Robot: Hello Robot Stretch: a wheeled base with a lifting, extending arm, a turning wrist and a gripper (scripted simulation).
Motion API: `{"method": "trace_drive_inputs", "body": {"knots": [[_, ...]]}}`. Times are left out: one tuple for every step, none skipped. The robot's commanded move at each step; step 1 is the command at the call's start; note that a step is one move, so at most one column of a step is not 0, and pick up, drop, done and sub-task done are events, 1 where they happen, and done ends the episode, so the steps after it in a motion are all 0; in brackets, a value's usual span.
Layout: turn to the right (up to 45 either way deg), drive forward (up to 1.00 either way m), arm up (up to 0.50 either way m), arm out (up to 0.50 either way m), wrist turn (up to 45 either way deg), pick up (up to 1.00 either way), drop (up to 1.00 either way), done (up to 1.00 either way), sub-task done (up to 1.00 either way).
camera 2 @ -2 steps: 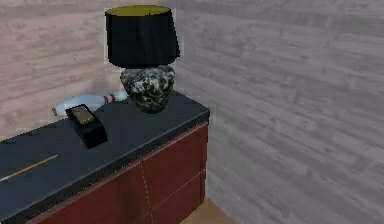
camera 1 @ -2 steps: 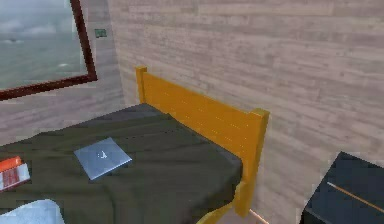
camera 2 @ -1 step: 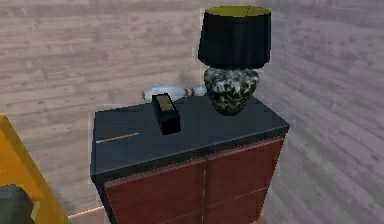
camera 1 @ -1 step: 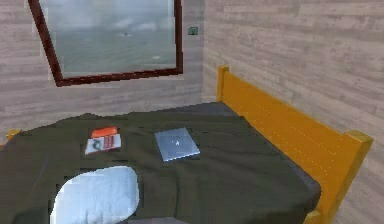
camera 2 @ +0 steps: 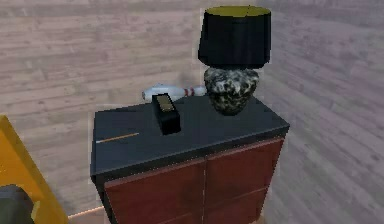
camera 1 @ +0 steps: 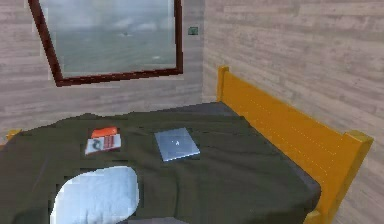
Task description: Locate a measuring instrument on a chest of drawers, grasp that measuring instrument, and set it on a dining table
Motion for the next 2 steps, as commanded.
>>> {"method": "trace_drive_inputs", "body": {"knots": [[0.0, 0.0, 0.38, 0.0, 0.0, 0.0, 0.0, 0.0, 0.0], [0.0, 0.0, 0.0, 0.44, 0.0, 0.0, 0.0, 0.0, 0.0]]}}
